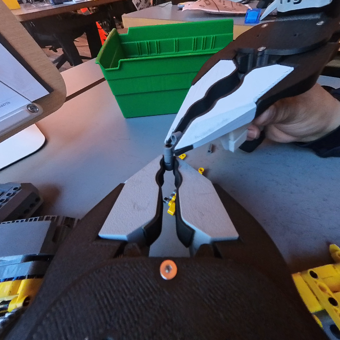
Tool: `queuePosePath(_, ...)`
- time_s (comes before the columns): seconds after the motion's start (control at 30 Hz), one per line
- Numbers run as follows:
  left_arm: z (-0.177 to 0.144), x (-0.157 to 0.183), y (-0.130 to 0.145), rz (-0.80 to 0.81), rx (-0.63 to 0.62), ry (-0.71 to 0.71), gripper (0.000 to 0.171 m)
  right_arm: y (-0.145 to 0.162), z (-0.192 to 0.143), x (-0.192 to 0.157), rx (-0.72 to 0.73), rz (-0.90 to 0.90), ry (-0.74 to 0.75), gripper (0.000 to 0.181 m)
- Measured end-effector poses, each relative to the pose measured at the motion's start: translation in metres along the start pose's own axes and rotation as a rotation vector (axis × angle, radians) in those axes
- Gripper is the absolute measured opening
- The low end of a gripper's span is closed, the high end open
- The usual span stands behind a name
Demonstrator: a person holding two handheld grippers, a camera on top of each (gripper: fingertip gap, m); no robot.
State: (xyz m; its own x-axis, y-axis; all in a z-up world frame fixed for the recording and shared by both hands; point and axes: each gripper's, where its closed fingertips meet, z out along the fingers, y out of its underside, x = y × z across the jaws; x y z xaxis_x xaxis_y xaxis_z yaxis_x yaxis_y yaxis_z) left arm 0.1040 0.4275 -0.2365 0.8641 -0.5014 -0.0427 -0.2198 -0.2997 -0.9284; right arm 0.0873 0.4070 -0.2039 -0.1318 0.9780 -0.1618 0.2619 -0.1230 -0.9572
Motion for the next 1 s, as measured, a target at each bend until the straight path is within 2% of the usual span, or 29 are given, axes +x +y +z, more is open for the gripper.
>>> queuePosePath(0.27, 0.000, -0.002, 0.001, -0.020, -0.003, 0.003, 0.005, 0.002, 0.001, 0.003, -0.021, -0.036, 0.049, 0.005)
queuePosePath(0.57, 0.001, -0.002, 0.001, -0.013, -0.008, -0.003, 0.006, 0.005, 0.003, 0.002, -0.111, -0.302, 0.218, 0.004)
queuePosePath(0.7, 0.002, -0.003, 0.001, -0.009, -0.011, -0.014, 0.006, 0.005, 0.003, 0.003, -0.109, -0.288, 0.210, 0.004)
queuePosePath(0.87, 0.012, -0.011, -0.005, 0.000, -0.009, -0.135, 0.007, 0.005, -0.005, 0.017, -0.115, -0.277, 0.261, 0.004)
queuePosePath(1.0, 0.021, -0.008, 0.000, 0.062, -0.070, -0.170, 0.008, 0.006, -0.006, 0.021, -0.112, -0.251, 0.263, 0.004)
